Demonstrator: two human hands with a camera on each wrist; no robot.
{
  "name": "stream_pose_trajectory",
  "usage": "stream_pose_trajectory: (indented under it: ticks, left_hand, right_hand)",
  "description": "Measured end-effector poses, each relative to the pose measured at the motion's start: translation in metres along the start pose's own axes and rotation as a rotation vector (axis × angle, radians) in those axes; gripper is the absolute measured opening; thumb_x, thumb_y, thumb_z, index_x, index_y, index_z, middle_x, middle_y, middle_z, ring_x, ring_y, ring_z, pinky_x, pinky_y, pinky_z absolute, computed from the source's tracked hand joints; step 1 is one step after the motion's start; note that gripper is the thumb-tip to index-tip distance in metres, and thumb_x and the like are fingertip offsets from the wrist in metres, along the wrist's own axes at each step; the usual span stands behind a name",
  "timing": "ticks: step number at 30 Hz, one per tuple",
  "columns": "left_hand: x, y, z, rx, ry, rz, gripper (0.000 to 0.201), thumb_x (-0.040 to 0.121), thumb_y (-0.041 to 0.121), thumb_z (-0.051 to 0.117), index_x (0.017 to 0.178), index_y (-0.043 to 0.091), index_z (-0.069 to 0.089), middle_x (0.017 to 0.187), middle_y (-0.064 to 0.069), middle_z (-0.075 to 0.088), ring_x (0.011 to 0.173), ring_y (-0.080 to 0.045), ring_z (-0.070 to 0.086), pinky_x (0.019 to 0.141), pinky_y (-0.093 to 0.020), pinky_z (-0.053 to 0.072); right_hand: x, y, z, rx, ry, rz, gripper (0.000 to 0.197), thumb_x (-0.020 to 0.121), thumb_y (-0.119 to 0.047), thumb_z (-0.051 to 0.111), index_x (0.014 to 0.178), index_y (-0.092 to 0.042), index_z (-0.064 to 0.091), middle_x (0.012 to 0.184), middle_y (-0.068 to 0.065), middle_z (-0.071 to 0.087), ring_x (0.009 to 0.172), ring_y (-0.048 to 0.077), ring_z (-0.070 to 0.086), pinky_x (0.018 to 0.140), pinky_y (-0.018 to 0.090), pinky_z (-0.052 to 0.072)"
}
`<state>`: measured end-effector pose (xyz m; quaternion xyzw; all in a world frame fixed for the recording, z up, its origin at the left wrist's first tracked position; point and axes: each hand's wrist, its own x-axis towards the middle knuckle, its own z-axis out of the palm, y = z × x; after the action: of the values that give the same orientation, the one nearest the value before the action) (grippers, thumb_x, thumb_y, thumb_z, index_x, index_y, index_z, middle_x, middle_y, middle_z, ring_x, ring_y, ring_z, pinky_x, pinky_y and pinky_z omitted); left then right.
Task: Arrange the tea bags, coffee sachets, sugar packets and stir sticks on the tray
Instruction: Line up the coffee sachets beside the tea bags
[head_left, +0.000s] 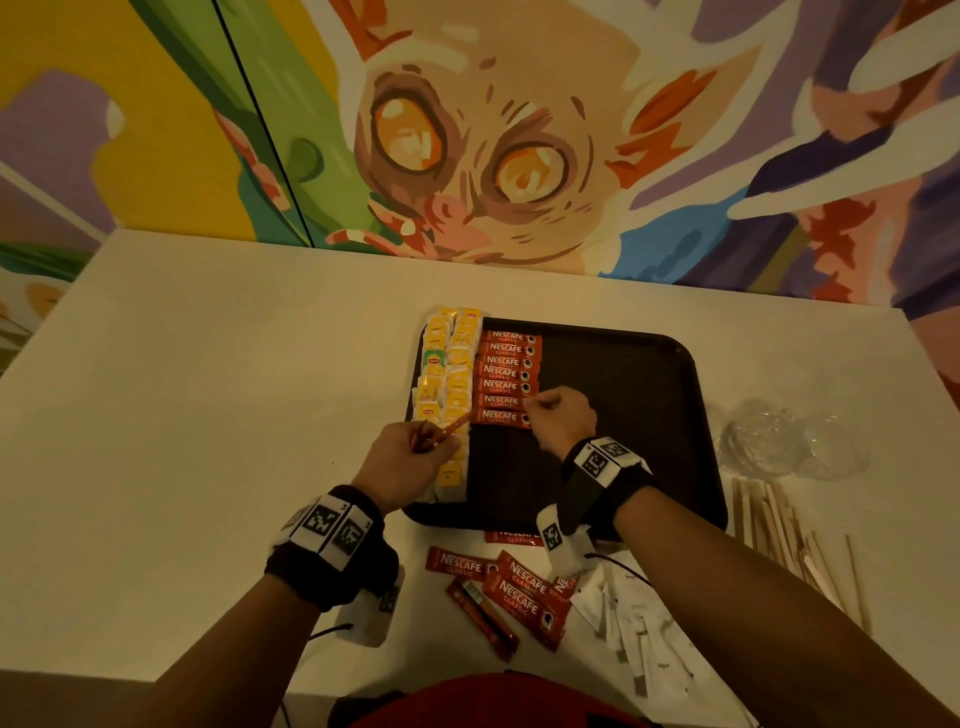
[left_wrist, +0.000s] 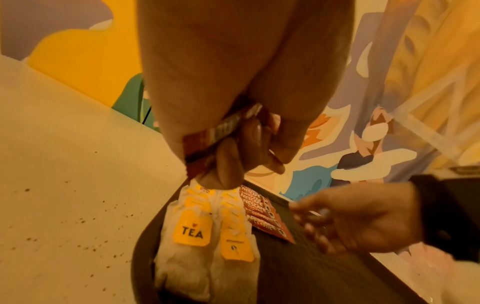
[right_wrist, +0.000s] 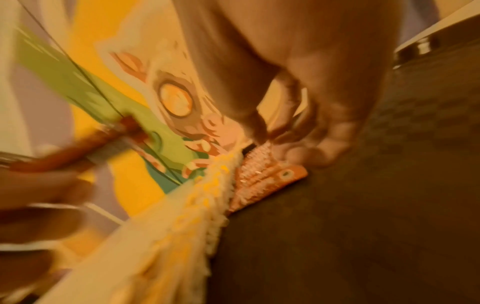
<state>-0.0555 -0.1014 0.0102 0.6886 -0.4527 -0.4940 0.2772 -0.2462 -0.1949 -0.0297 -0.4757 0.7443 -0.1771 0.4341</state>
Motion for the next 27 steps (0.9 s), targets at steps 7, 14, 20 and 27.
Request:
stream_pose_trajectory:
  ticks: [7, 14, 20, 27]
  left_hand:
    - [0.001, 0.000, 0.012, 0.099, -0.071, 0.158, 0.023, 0.099, 0.023, 0.050, 0.086, 0.023, 0.068, 0.110, 0.001, 0.066, 0.106, -0.013, 0.056, 0.094, -0.030, 0.044]
    - [-0.004, -0.009, 0.017, 0.164, -0.113, 0.136, 0.021, 0.098, 0.023, 0.052, 0.082, 0.029, 0.065, 0.092, 0.012, 0.059, 0.086, -0.004, 0.053, 0.072, -0.018, 0.044]
    - [-0.007, -0.018, 0.008, 0.159, -0.086, 0.071, 0.021, 0.096, 0.027, 0.055, 0.079, 0.029, 0.068, 0.093, 0.002, 0.066, 0.092, -0.017, 0.061, 0.084, -0.034, 0.050]
    - [-0.010, -0.019, 0.001, 0.089, -0.079, 0.028, 0.019, 0.096, 0.030, 0.055, 0.087, 0.023, 0.070, 0.101, -0.007, 0.070, 0.095, -0.026, 0.066, 0.087, -0.041, 0.055]
  right_hand:
    - [-0.052, -0.019, -0.004, 0.343, -0.474, -0.031, 0.036, 0.095, -0.041, 0.058, 0.120, -0.014, 0.058, 0.108, 0.011, 0.065, 0.079, 0.019, 0.067, 0.073, 0.033, 0.058]
    - [-0.045, 0.000, 0.013, 0.360, -0.401, -0.013, 0.026, 0.093, -0.021, 0.065, 0.115, -0.011, 0.057, 0.110, 0.012, 0.065, 0.075, 0.017, 0.069, 0.077, 0.037, 0.061]
    - [-0.033, 0.008, 0.021, 0.229, -0.293, -0.046, 0.020, 0.087, -0.012, 0.072, 0.099, -0.013, 0.057, 0.092, 0.006, 0.065, 0.070, 0.014, 0.065, 0.070, 0.033, 0.059]
    - [-0.025, 0.008, 0.022, 0.130, -0.278, -0.090, 0.013, 0.088, -0.016, 0.071, 0.095, -0.017, 0.060, 0.098, 0.004, 0.066, 0.074, 0.013, 0.066, 0.065, 0.027, 0.057]
